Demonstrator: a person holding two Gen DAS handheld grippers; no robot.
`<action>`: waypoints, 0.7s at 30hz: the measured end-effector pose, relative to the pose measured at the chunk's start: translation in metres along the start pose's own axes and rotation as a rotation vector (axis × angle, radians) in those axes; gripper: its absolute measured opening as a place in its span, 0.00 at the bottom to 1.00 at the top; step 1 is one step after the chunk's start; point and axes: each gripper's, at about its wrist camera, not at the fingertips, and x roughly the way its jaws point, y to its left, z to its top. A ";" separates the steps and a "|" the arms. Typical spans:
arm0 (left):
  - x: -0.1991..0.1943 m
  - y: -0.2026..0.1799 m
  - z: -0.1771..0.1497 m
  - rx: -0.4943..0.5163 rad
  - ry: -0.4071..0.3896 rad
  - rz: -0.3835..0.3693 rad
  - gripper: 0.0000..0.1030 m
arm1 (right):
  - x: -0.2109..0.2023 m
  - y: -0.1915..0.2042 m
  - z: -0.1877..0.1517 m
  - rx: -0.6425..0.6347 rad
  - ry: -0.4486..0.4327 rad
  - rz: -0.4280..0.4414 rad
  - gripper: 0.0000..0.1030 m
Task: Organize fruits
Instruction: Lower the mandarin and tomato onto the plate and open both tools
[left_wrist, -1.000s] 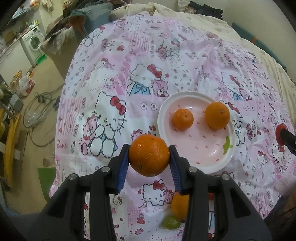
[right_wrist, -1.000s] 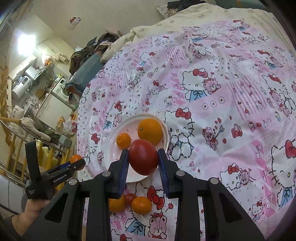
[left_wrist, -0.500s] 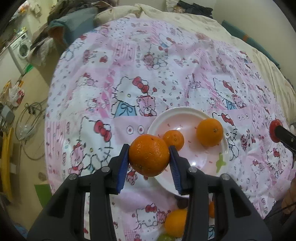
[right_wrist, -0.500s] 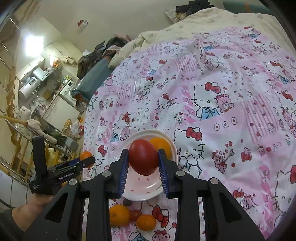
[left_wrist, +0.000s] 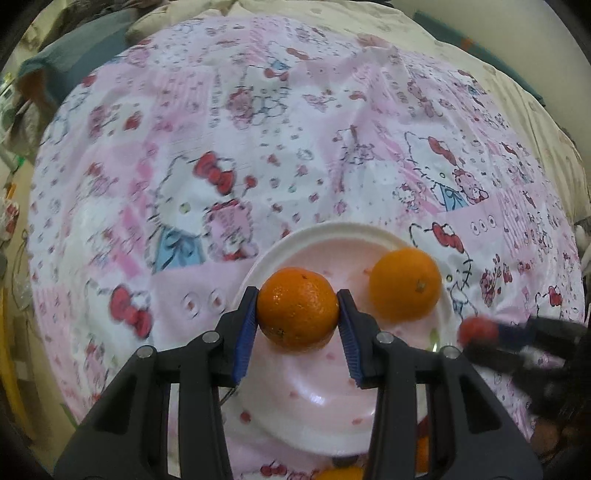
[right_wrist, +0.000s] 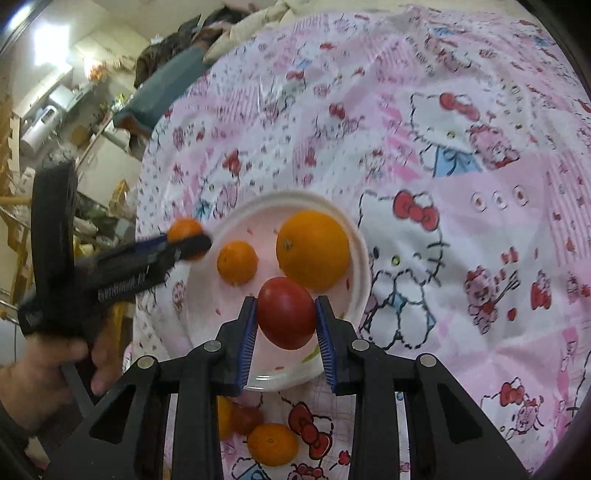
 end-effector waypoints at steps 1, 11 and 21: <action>0.005 -0.003 0.003 0.010 0.007 -0.006 0.37 | 0.004 0.001 -0.002 -0.006 0.012 -0.004 0.32; 0.038 -0.016 0.019 0.018 0.069 -0.032 0.38 | 0.014 -0.005 -0.003 0.004 0.041 -0.043 0.32; 0.037 -0.014 0.018 0.018 0.068 -0.038 0.38 | 0.017 -0.005 -0.004 -0.006 0.049 -0.081 0.33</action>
